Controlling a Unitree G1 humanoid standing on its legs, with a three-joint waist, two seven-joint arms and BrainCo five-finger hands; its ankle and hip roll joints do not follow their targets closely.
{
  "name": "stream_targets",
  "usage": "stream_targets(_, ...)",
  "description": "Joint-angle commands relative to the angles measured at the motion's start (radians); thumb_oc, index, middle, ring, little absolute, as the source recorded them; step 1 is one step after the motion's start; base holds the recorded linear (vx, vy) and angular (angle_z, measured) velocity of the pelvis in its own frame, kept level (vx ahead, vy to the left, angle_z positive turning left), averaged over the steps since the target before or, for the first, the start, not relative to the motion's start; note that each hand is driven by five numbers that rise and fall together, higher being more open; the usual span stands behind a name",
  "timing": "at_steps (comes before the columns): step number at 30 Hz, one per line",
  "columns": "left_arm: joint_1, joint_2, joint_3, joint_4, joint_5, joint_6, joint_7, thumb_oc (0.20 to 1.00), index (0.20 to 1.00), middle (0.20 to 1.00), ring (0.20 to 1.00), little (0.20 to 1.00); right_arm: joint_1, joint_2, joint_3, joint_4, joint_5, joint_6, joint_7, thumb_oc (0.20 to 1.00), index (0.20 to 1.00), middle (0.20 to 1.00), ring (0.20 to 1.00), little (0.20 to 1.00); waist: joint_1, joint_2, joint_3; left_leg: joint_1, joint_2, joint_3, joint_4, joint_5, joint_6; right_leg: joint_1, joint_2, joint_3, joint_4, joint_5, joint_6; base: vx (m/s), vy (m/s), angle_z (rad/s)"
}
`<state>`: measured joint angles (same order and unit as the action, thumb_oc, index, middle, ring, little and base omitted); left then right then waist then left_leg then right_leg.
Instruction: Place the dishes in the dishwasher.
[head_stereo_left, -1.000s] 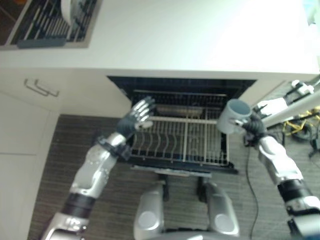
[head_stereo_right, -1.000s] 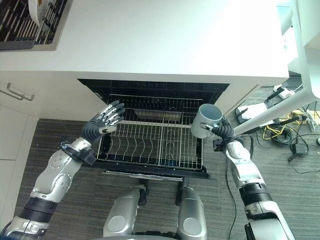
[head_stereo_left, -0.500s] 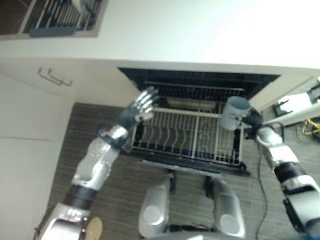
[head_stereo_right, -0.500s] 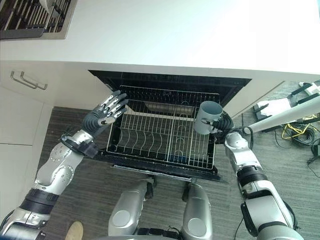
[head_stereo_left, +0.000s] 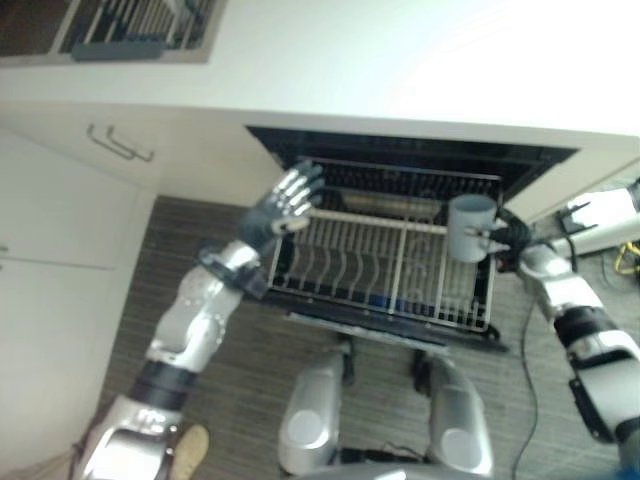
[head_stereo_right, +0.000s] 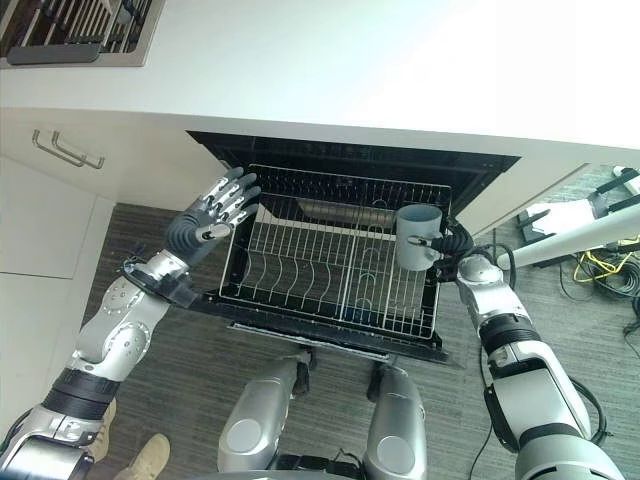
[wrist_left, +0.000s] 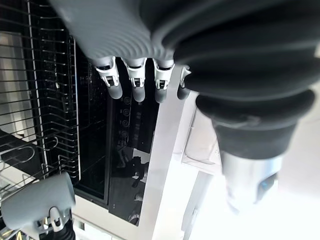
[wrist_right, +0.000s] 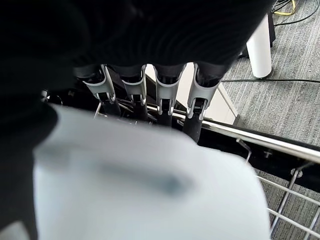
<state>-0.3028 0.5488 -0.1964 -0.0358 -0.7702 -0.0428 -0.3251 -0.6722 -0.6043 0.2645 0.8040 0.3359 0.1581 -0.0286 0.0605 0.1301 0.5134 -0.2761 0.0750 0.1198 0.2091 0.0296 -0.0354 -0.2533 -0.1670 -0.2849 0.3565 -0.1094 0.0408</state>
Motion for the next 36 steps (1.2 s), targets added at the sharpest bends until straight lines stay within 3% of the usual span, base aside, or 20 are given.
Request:
stream_targets(1,0.002,0.019,0.014,-0.087,-0.042,-0.066,-0.010,1.000,1.000,1.000,1.000,1.000,0.012,0.005,0.006,-0.053,0.027,-0.011,-0.009,1.000,1.000,1.000,1.000,1.000,0.010,-0.034,-0.031,0.008,0.042,-0.008,0.091,-0.156,-0.047,0.004,-0.060,0.036,-0.057,0.012,0.095,0.00,0.000,0.00)
stream_targets(11,0.079,-0.008,0.071,-0.110,-0.016,-0.095,-0.008,1.000,1.000,1.000,1.000,1.000,0.193,0.023,-0.108,-0.370,0.003,-0.018,-0.070,1.000,1.000,1.000,1.000,1.000,-0.035,-0.063,-0.058,0.044,0.071,0.011,0.091,-0.157,-0.051,0.030,-0.029,0.061,-0.057,-0.005,0.085,0.01,-0.036,-0.07)
stream_targets(16,0.174,-0.063,0.139,-0.149,-0.035,-0.134,-0.036,1.000,1.000,1.000,1.000,1.000,0.404,0.090,-0.238,-0.564,0.008,-0.072,-0.095,1.000,1.000,1.000,1.000,1.000,-0.075,-0.071,-0.098,0.074,0.097,0.029,0.091,-0.154,-0.058,0.057,-0.006,0.075,-0.057,-0.022,0.076,0.02,-0.052,-0.09)
stream_targets(22,0.275,-0.121,0.209,-0.189,-0.048,-0.167,-0.059,1.000,1.000,1.000,1.000,1.000,0.549,0.149,-0.337,-0.735,-0.053,-0.075,-0.062,1.000,1.000,1.000,1.000,1.000,-0.106,-0.077,-0.141,0.112,0.120,0.039,0.091,-0.144,-0.072,0.097,0.018,0.095,-0.057,-0.043,0.063,0.07,-0.069,-0.16)
stream_targets(26,0.357,-0.152,0.247,-0.207,-0.079,-0.169,-0.094,1.000,1.000,1.000,1.000,1.000,0.659,0.178,-0.401,-0.866,-0.034,-0.109,-0.047,1.000,1.000,1.000,1.000,1.000,-0.121,-0.083,-0.180,0.138,0.118,0.032,0.091,-0.148,-0.079,0.115,0.037,0.132,-0.057,-0.057,0.065,0.14,-0.095,-0.04)
stream_targets(30,0.412,-0.171,0.266,-0.228,-0.114,-0.177,-0.115,1.000,1.000,1.000,1.000,1.000,0.693,0.161,-0.434,-0.924,-0.060,-0.092,-0.041,1.000,1.000,1.000,1.000,1.000,-0.108,-0.084,-0.203,0.157,0.092,-0.029,0.091,-0.158,-0.079,0.123,0.034,0.177,-0.057,-0.066,0.064,0.05,0.088,-0.07)
stream_targets(33,0.420,-0.177,0.255,-0.239,-0.122,-0.194,-0.124,1.000,1.000,1.000,1.000,1.000,0.684,0.133,-0.461,-0.936,-0.043,-0.097,-0.055,1.000,1.000,1.000,1.000,1.000,-0.110,-0.113,-0.213,0.204,0.155,-0.008,0.091,-0.100,-0.111,0.121,-0.006,0.175,-0.057,-0.050,0.059,-0.06,0.325,-0.31)
stream_targets(34,0.420,-0.178,0.254,-0.240,-0.126,-0.197,-0.124,1.000,1.000,1.000,1.000,1.000,0.682,0.128,-0.464,-0.936,-0.038,-0.098,-0.057,1.000,1.000,1.000,1.000,1.000,-0.110,-0.114,-0.213,0.209,0.161,-0.010,0.091,-0.092,-0.114,0.121,-0.009,0.175,-0.057,-0.048,0.059,-0.12,0.584,-0.04)
stream_targets(36,0.396,-0.194,0.251,-0.230,-0.156,-0.221,-0.122,1.000,1.000,1.000,1.000,1.000,0.647,0.092,-0.480,-0.936,-0.026,-0.097,-0.067,1.000,1.000,1.000,1.000,1.000,-0.122,-0.113,-0.221,0.246,0.221,-0.040,0.091,-0.064,-0.133,0.115,-0.042,0.191,-0.057,-0.035,0.071,-0.14,0.795,0.18)
